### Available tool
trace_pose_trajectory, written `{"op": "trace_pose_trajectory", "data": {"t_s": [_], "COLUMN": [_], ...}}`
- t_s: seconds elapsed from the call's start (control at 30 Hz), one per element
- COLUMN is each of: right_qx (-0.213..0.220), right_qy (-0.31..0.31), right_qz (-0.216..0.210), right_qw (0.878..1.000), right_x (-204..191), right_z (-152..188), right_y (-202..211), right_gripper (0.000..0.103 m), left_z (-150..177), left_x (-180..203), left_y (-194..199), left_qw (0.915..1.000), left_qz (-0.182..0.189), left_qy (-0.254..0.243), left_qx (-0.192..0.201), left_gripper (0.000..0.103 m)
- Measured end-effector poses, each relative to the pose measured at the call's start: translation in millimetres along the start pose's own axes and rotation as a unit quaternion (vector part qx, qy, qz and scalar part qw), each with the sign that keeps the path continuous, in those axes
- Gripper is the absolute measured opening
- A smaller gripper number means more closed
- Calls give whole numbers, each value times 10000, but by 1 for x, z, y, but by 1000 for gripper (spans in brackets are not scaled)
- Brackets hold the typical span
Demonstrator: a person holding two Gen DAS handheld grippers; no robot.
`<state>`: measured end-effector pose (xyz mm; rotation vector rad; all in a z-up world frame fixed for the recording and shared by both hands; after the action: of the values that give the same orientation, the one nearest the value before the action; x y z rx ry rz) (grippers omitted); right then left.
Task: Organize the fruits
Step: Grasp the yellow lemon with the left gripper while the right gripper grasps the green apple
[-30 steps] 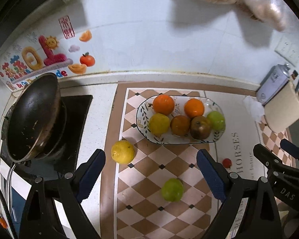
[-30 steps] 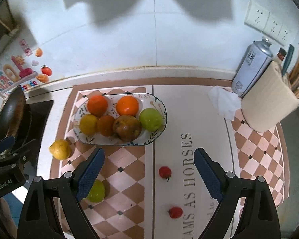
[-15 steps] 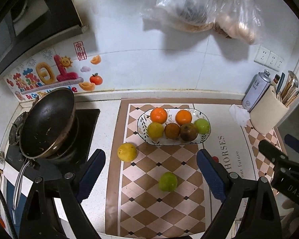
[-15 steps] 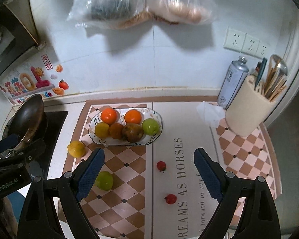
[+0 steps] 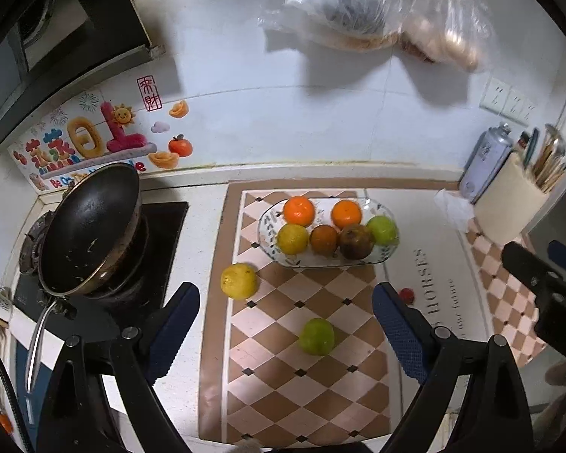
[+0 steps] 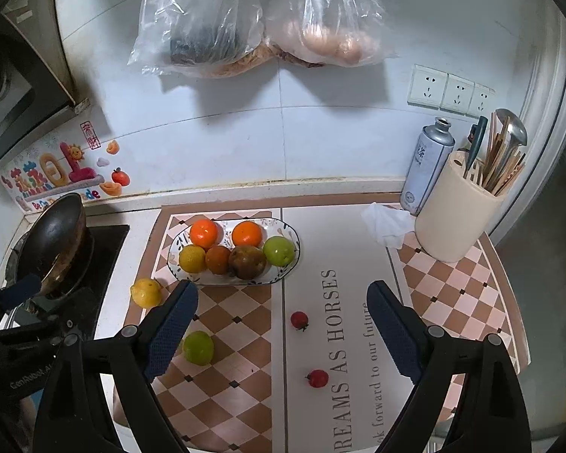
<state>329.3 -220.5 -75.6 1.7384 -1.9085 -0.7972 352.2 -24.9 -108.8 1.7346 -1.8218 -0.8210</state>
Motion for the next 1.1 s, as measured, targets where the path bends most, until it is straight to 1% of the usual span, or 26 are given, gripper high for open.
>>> {"op": "trace_pose_trajectory", "data": {"t_s": [0.03, 0.07, 0.17, 0.27, 0.33, 0.43, 0.53, 0.6, 0.67, 0.73, 0.77, 0.83, 0.87, 0.9, 0.97, 1.03, 1.1], "right_qx": [-23, -53, -234, -603, -927, -1489, -1961, -2208, -2500, -2728, -2806, -2959, -3011, -3040, -3059, -2949, -3000], "right_qy": [-26, -45, -65, -129, -151, -192, -226, -139, -98, -109, -96, -41, 58, 152, 306, 478, 399], "right_qz": [-8, -12, -65, -255, -403, -709, -987, -1127, -1321, -1454, -1493, -1572, -1592, -1612, -1660, -1660, -1704], "right_qw": [10000, 10000, 9997, 9978, 9948, 9861, 9753, 9687, 9591, 9510, 9481, 9422, 9402, 9388, 9370, 9398, 9378], "right_x": [0, 0, -3, -12, -20, -38, -57, -72, -88, -102, -108, -120, -126, -131, -138, -141, -139], "right_z": [1, 2, 12, 33, 53, 89, 121, 141, 163, 181, 186, 198, 203, 207, 213, 213, 212], "right_y": [-3, -8, -28, -58, -82, -124, -159, -177, -197, -213, -219, -230, -233, -235, -235, -234, -236], "right_gripper": [98, 100, 100, 100, 100, 100, 100, 100, 100, 100, 97, 89, 81, 76, 67, 59, 58], "left_z": [1, 3, 7, 14, 21, 36, 48, 57, 65, 72, 75, 78, 79, 79, 77, 77, 77], "left_x": [0, -1, -7, -21, -33, -54, -70, -79, -87, -92, -94, -95, -95, -96, -95, -94, -93], "left_y": [-5, -9, -23, -41, -53, -74, -92, -103, -116, -129, -134, -145, -151, -156, -170, -184, -202], "left_qw": [10000, 9999, 9994, 9972, 9947, 9893, 9847, 9814, 9776, 9747, 9733, 9716, 9711, 9704, 9702, 9677, 9633], "left_qz": [-35, -68, -290, -673, -932, -1275, -1462, -1556, -1635, -1620, -1617, -1554, -1496, -1464, -1244, -1039, -756], "left_qy": [-18, -36, -104, -176, -235, -257, -225, -193, -150, -81, -41, 40, 106, 163, 360, 609, 884], "left_qx": [-46, -96, -147, -255, -374, -667, -926, -1110, -1320, -1535, -1628, -1783, -1857, -1913, -2049, -2215, -2419], "left_gripper": [96, 100, 100, 100, 100, 100, 100, 100, 100, 100, 100, 100, 100, 100, 100, 100, 100]}}
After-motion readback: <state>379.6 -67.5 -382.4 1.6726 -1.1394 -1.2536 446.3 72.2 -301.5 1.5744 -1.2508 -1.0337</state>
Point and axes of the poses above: each gripper's, at about its wrist camera, not at the fingertips, and y roughly against the way its jaws point, x to its right, z to its underside, the point moved 4 cm from there along -y, roughly the way its jaws point, and after that the axes turned 14 degrees about x, right-handed, at the moved point
